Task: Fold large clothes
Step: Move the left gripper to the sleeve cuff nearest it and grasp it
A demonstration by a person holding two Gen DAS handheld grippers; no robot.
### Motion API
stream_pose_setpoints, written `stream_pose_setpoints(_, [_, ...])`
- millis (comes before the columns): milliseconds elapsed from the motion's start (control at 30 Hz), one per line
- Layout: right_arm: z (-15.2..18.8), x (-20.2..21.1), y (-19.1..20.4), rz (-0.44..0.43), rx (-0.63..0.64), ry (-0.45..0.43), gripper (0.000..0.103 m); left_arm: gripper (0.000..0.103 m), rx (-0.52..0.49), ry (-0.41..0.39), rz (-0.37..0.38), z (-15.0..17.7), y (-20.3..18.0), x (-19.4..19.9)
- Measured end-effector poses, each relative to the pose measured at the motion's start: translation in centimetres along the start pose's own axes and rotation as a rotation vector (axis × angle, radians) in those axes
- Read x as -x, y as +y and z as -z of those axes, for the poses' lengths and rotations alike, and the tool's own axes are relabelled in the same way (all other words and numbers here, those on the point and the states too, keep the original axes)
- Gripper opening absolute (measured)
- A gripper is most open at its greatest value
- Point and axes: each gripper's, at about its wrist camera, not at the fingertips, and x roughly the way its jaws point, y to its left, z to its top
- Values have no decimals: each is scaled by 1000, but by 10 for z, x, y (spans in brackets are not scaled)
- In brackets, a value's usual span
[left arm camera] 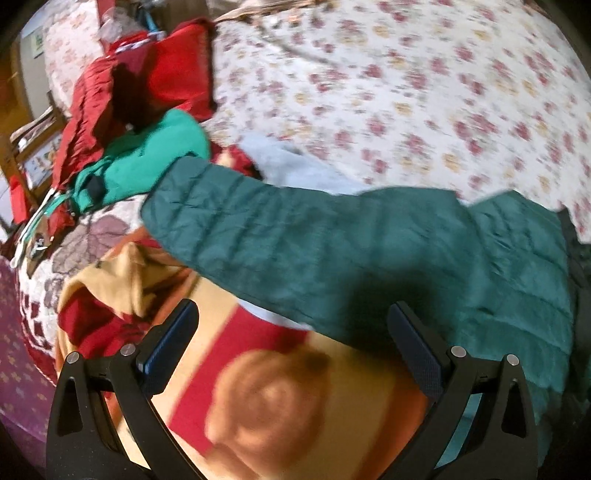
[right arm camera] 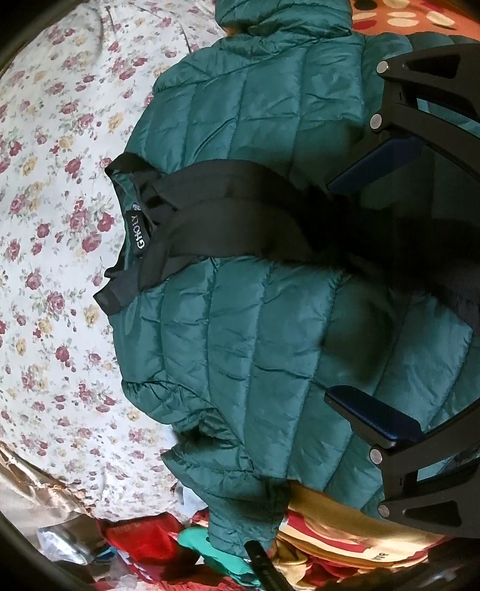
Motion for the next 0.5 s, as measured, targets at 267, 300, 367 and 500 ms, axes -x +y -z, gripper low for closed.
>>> stream_pose_setpoints(267, [4,-3,1,-17,-13,11,103,102,172,10,-44,-33,81,-40])
stream_pose_setpoints(300, [5,-4,2,-18,-8,16,103,102,192,14,-49,-39,92,-48])
stream_pose_setpoints(367, [5,-5,4,-19,1,22,103,102,218,13,-74,-48,109,-61])
stream_pose_setpoints(500, [5,-7,7,-26,2,10,103,102,282,-5,-114,-62,141,-87])
